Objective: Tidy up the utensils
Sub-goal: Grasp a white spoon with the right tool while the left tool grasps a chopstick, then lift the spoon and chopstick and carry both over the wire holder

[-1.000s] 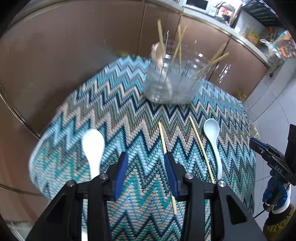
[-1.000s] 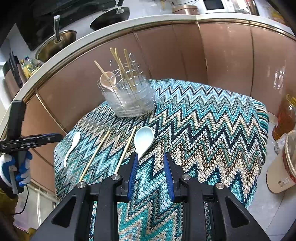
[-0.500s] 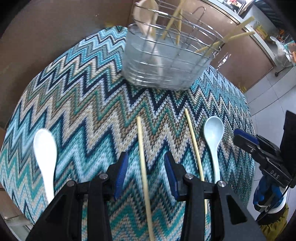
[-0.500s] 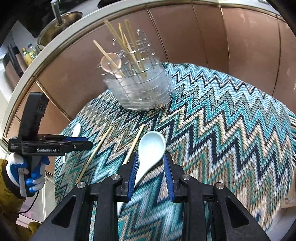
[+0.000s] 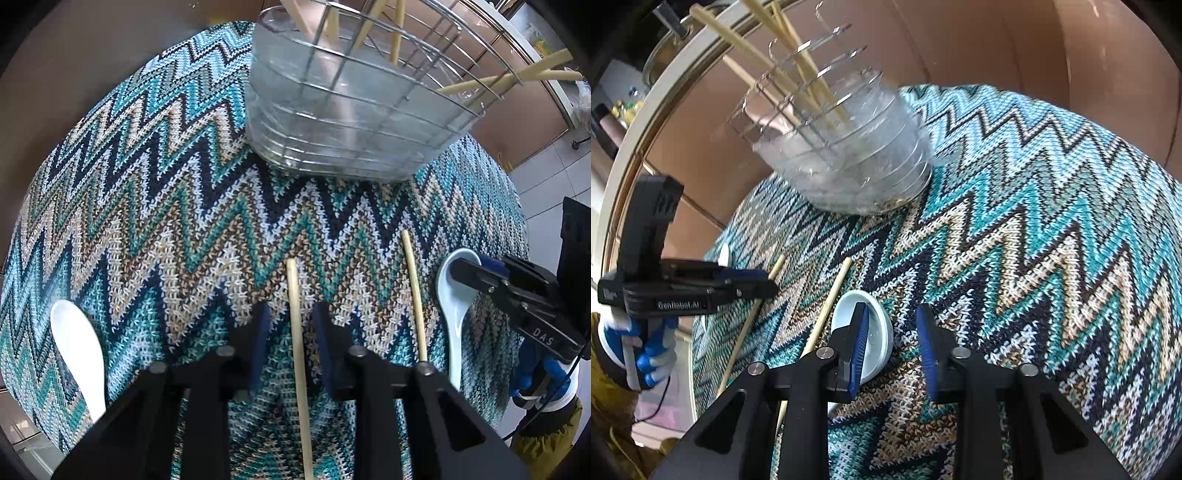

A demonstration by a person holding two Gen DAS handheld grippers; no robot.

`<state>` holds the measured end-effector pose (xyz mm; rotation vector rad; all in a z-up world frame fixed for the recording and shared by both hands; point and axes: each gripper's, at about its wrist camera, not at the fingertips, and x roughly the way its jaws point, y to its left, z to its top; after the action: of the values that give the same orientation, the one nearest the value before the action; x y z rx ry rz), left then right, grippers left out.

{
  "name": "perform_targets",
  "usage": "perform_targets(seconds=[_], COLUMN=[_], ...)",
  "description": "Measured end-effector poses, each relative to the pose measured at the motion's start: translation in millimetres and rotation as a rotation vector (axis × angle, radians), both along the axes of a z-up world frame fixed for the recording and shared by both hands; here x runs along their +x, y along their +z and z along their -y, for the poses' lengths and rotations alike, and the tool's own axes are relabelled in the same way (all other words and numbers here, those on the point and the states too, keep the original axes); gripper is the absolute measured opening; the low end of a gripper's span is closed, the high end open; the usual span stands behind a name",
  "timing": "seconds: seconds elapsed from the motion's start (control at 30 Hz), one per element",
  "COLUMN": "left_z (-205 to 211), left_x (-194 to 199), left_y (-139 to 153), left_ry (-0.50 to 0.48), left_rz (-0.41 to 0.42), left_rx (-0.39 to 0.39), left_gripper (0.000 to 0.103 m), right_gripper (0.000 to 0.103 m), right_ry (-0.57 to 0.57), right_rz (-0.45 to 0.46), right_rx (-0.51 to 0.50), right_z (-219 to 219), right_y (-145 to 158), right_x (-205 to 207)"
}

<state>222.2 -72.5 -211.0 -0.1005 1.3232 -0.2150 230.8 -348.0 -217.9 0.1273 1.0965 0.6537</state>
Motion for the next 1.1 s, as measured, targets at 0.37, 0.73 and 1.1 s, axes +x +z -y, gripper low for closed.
perform_targets(seconds=[0.37, 0.73, 1.1], left_z=[-11.5, -40.0, -69.3], left_x=[-34.4, -108.3, -190.9], left_y=[26.0, 116.4, 205.5], left_ry=[-0.011, 0.014, 0.051], left_rz=[0.181, 0.478, 0.703], left_rx=[-0.060, -0.125, -0.214], left_gripper=[0.005, 0.005, 0.005], right_gripper=[0.007, 0.007, 0.007], right_ry=[-0.064, -0.134, -0.205], right_rz=[0.140, 0.347, 0.579], right_rx=[-0.091, -0.162, -0.171], right_z=[-10.8, -18.9, -44.3], right_y=[34.5, 116.8, 210.6], right_x=[-43.3, -121.0, -215.6])
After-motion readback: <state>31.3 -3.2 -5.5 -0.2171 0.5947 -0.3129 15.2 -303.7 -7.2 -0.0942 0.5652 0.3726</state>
